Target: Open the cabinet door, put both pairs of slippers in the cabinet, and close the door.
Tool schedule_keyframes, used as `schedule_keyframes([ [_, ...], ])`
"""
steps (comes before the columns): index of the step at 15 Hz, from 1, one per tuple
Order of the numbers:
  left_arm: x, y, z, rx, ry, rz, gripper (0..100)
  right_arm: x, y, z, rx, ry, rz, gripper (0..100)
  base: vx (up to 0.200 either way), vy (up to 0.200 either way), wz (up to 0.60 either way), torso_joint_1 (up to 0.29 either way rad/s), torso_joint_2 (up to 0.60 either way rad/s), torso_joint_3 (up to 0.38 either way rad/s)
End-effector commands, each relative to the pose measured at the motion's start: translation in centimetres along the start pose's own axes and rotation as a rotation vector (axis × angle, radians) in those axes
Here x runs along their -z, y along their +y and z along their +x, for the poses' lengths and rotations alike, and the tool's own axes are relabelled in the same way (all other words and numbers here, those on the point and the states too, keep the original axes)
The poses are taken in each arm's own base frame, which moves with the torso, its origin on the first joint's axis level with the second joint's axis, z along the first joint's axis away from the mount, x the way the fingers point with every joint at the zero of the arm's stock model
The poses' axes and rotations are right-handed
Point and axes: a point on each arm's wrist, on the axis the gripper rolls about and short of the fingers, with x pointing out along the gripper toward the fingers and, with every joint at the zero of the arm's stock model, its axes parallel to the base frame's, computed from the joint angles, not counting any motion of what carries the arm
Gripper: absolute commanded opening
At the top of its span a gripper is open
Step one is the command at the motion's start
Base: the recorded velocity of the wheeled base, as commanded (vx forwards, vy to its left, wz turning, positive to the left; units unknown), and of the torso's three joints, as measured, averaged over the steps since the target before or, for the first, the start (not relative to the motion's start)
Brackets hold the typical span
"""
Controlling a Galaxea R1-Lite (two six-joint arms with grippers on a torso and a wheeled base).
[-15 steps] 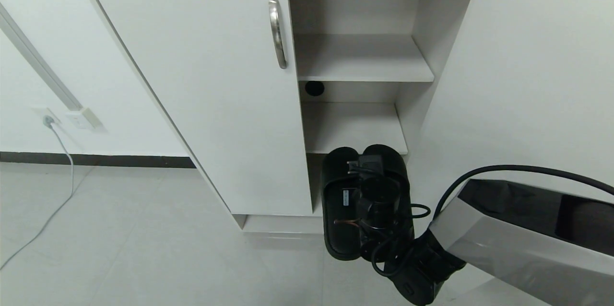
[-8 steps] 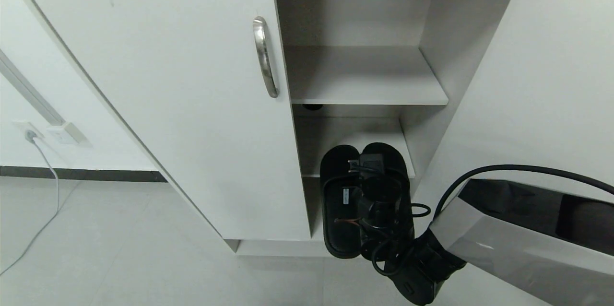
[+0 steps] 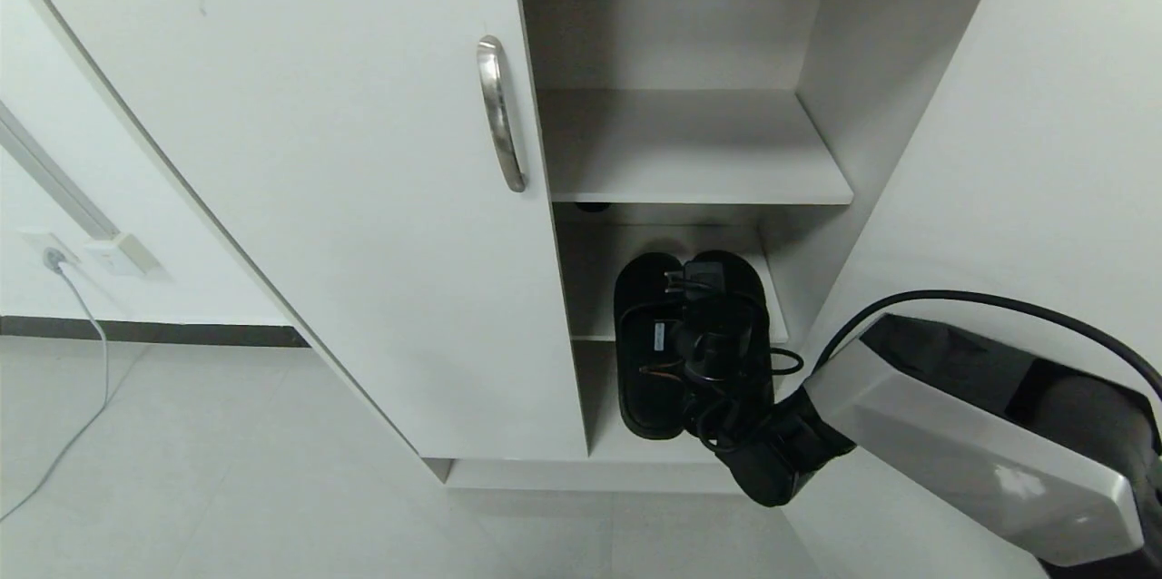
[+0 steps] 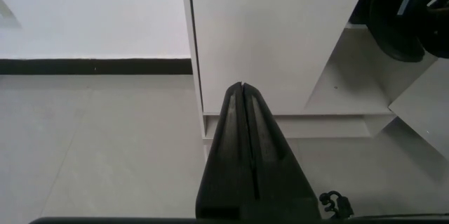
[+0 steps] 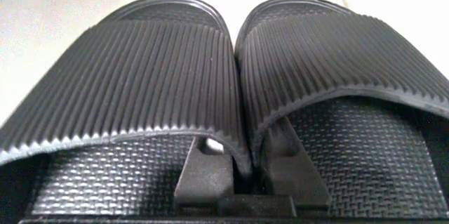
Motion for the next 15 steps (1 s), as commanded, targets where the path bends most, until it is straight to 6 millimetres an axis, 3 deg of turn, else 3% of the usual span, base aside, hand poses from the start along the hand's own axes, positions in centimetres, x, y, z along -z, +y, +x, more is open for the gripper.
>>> schedule_keyframes([
  [1, 0.0, 0.0, 0.0, -0.002, 0.001, 0.001, 0, 0.6, 0.0, 1.8, 0.018, -0.005, 0.002, 0, 0.000, 0.000, 0.00, 0.000, 0.00, 0.000],
  [4, 0.0, 0.0, 0.0, -0.002, 0.001, 0.000, 0, 0.3, 0.6, 4.1, 0.024, -0.015, 0.009, 0, 0.000, 0.000, 0.00, 0.000, 0.00, 0.000],
  [9, 0.0, 0.0, 0.0, -0.002, 0.001, 0.000, 0, -2.3, 1.0, 7.8, 0.048, -0.023, 0.012, 0, 0.000, 0.000, 0.00, 0.000, 0.00, 0.000],
  [15, 0.0, 0.0, 0.0, -0.002, 0.001, 0.000, 0, -1.2, 0.3, 9.5, 0.068, 0.004, -0.012, 0, 0.000, 0.000, 0.00, 0.000, 0.00, 0.000],
])
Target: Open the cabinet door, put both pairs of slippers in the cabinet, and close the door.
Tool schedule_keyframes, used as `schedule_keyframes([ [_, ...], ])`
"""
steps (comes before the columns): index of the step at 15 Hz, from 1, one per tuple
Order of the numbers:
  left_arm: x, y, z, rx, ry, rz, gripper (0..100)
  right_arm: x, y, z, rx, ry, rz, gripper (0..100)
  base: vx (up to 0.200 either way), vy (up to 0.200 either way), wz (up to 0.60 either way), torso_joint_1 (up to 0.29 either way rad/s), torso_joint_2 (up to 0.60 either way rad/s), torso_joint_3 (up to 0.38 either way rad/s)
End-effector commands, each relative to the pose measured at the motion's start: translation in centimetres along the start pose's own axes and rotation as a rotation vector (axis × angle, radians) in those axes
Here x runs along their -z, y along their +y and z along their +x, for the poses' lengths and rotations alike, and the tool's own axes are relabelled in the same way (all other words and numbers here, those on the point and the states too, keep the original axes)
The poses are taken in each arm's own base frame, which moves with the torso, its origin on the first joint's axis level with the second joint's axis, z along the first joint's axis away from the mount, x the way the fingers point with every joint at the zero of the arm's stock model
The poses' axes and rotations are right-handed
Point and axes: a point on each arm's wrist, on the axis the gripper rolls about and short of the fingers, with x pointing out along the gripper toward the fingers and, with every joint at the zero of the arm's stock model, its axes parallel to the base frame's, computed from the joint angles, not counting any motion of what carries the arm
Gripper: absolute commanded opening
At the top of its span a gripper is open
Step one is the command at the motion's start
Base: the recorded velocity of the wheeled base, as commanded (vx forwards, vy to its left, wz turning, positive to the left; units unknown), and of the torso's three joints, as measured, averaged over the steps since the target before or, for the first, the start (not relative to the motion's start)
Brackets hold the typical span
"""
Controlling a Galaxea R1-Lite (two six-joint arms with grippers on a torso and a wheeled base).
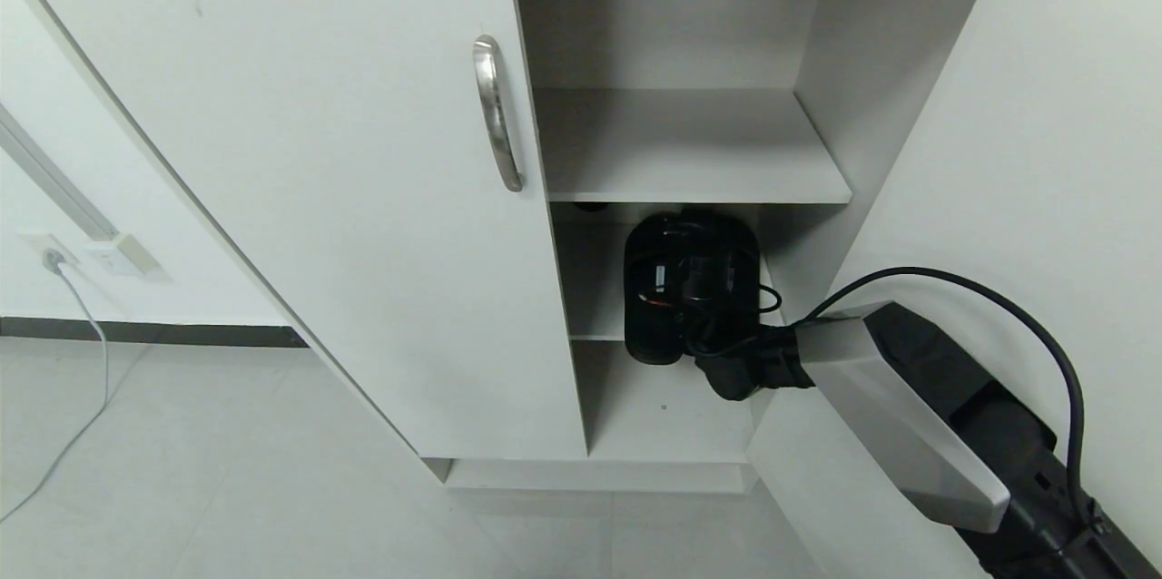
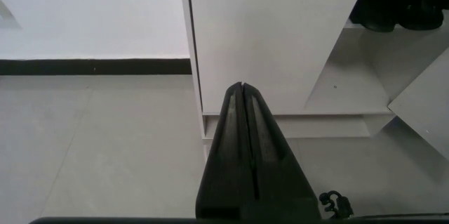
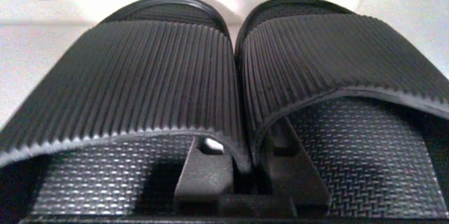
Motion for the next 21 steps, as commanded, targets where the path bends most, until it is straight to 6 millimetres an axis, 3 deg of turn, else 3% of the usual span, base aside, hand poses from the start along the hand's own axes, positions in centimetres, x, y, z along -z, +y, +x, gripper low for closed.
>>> schedule_keyframes([
  [1, 0.0, 0.0, 0.0, -0.001, 0.001, 0.000, 0, 0.7, -0.1, 0.3, 0.002, 0.009, -0.008, 0, 0.000, 0.000, 0.00, 0.000, 0.00, 0.000],
  [7, 0.0, 0.0, 0.0, -0.001, 0.001, 0.000, 0, 0.6, -0.1, 0.3, 0.002, 0.008, -0.007, 0, 0.000, 0.000, 0.00, 0.000, 0.00, 0.000],
  [8, 0.0, 0.0, 0.0, -0.001, 0.001, 0.000, 0, 0.6, -0.1, 0.3, 0.002, 0.008, -0.007, 100, 0.000, 0.000, 0.00, 0.000, 0.00, 0.000],
  [13, 0.0, 0.0, 0.0, -0.001, 0.001, 0.000, 0, -1.0, 0.2, -0.4, -0.007, -0.013, 0.009, 100, 0.000, 0.000, 0.00, 0.000, 0.00, 0.000],
  [21, 0.0, 0.0, 0.0, -0.002, 0.001, -0.005, 0, -0.8, -0.2, -4.0, -0.045, 0.018, -0.017, 100, 0.000, 0.000, 0.00, 0.000, 0.00, 0.000],
])
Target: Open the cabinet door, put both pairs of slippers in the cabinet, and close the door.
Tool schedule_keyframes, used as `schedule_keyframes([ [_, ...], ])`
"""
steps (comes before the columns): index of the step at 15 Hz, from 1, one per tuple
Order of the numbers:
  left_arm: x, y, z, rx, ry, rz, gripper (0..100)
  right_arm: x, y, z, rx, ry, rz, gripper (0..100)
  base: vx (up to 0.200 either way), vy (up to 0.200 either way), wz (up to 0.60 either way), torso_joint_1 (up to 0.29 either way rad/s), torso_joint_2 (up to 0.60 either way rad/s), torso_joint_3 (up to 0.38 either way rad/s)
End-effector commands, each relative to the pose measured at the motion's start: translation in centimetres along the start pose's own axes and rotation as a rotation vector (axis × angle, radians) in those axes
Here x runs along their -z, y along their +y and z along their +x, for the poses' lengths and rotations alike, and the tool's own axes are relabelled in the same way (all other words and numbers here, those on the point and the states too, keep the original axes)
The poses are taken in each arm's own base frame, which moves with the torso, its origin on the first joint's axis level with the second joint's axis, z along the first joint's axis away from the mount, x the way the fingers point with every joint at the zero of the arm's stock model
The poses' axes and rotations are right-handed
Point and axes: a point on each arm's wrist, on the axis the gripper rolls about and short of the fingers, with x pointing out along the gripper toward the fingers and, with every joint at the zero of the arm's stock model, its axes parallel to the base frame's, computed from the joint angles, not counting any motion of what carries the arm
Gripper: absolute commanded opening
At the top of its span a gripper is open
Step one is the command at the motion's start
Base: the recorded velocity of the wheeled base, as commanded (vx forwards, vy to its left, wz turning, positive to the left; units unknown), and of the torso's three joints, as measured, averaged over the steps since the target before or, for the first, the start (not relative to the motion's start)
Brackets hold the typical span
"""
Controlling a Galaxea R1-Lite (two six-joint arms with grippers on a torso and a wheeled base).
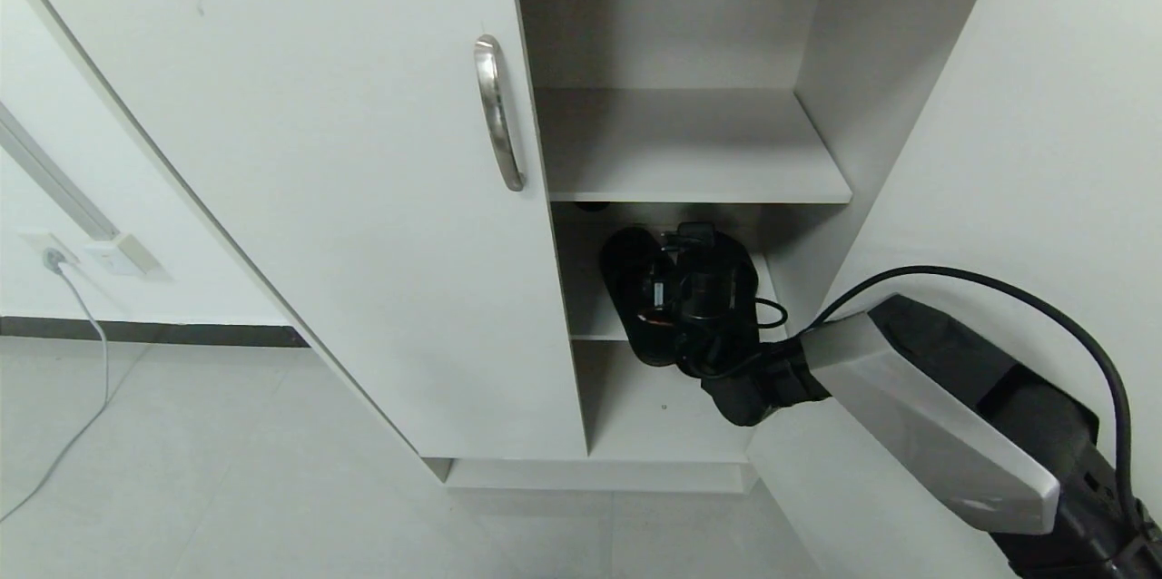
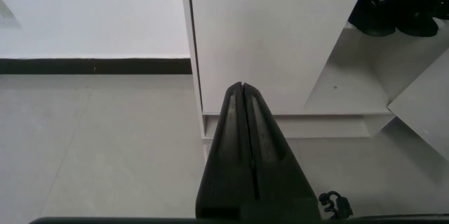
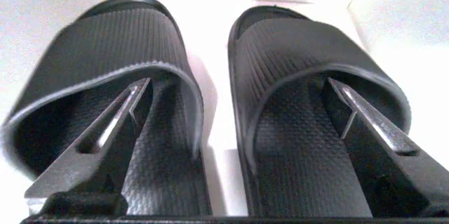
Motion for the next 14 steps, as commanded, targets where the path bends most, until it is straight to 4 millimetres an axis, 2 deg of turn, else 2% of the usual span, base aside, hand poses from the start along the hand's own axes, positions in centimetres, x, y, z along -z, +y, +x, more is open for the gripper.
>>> schedule_keyframes([
  [1, 0.0, 0.0, 0.0, -0.001, 0.001, 0.000, 0, -1.0, -0.2, -1.6, -0.017, -0.002, 0.001, 100, 0.000, 0.000, 0.00, 0.000, 0.00, 0.000],
  [2, 0.0, 0.0, 0.0, -0.001, 0.001, 0.000, 0, -1.2, -0.2, -2.5, -0.028, 0.001, 0.000, 100, 0.000, 0.000, 0.00, 0.000, 0.00, 0.000],
  [5, 0.0, 0.0, 0.0, 0.001, 0.001, 0.000, 0, -1.7, -0.4, -6.8, -0.084, -0.002, 0.000, 100, 0.000, 0.000, 0.00, 0.000, 0.00, 0.000],
  [9, 0.0, 0.0, 0.0, 0.001, 0.001, 0.000, 0, -1.3, -1.4, -11.4, -0.142, -0.009, 0.009, 100, 0.000, 0.000, 0.00, 0.000, 0.00, 0.000],
  [12, 0.0, 0.0, 0.0, 0.001, 0.001, 0.000, 0, -1.2, -2.3, -13.3, -0.164, -0.002, 0.000, 100, 0.000, 0.000, 0.00, 0.000, 0.00, 0.000],
  [14, 0.0, 0.0, 0.0, 0.001, 0.001, 0.001, 0, -1.5, -2.2, -13.9, -0.176, -0.003, -0.004, 100, 0.000, 0.000, 0.00, 0.000, 0.00, 0.000],
])
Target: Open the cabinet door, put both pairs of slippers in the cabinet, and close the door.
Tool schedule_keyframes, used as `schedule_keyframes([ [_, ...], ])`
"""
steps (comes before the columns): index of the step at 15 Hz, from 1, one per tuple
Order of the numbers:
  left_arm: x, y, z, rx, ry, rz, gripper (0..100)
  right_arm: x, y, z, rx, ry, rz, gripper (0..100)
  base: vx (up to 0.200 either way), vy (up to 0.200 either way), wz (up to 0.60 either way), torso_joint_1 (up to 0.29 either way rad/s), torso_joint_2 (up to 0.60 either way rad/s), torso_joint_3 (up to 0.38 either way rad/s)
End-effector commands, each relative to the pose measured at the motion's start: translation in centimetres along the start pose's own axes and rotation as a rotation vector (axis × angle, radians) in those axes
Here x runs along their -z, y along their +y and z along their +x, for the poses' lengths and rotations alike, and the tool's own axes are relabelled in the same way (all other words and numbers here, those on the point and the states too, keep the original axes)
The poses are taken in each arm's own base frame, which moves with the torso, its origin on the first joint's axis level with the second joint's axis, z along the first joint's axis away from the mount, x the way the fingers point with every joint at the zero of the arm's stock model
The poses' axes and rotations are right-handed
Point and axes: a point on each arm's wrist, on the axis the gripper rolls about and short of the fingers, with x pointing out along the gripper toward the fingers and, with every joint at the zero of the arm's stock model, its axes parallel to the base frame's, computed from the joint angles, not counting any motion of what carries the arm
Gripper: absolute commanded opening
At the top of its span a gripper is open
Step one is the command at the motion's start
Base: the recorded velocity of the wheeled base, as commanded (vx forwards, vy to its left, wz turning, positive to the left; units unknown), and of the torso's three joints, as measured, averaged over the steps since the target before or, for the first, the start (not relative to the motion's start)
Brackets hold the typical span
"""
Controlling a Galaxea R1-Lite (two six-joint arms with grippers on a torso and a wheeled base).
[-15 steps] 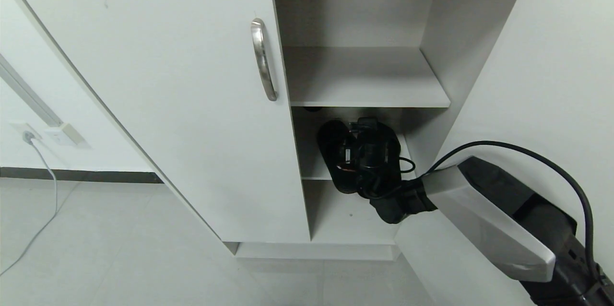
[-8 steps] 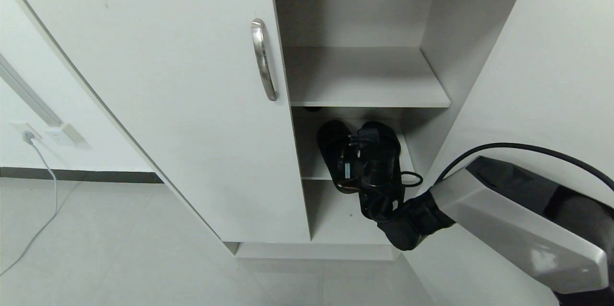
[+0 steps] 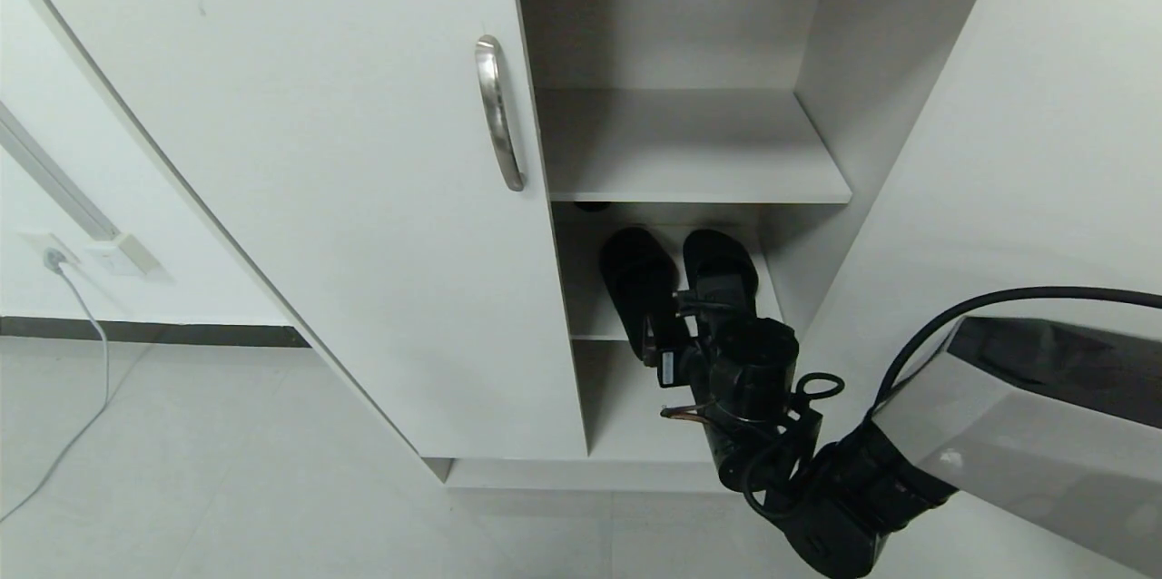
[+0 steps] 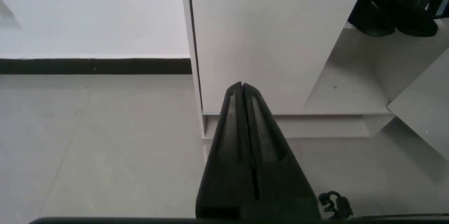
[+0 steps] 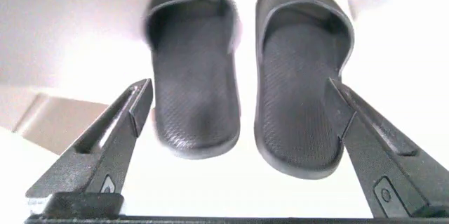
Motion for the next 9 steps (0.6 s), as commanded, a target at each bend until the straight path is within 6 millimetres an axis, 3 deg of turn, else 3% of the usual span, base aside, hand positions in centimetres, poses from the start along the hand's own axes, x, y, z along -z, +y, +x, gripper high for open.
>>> schedule_keyframes([
  [1, 0.0, 0.0, 0.0, -0.001, 0.001, -0.002, 0, -0.5, 0.0, -1.0, -0.016, 0.002, -0.002, 100, 0.000, 0.000, 0.00, 0.000, 0.00, 0.000],
  [4, 0.0, 0.0, 0.0, -0.001, 0.001, -0.002, 0, 0.0, 0.3, -1.7, -0.033, 0.011, -0.010, 100, 0.000, 0.000, 0.00, 0.000, 0.00, 0.000],
  [9, 0.0, 0.0, 0.0, -0.001, 0.001, -0.002, 0, 0.0, 0.2, -2.1, -0.036, 0.015, -0.015, 100, -0.200, 0.000, 0.00, 0.000, 0.00, 0.006],
])
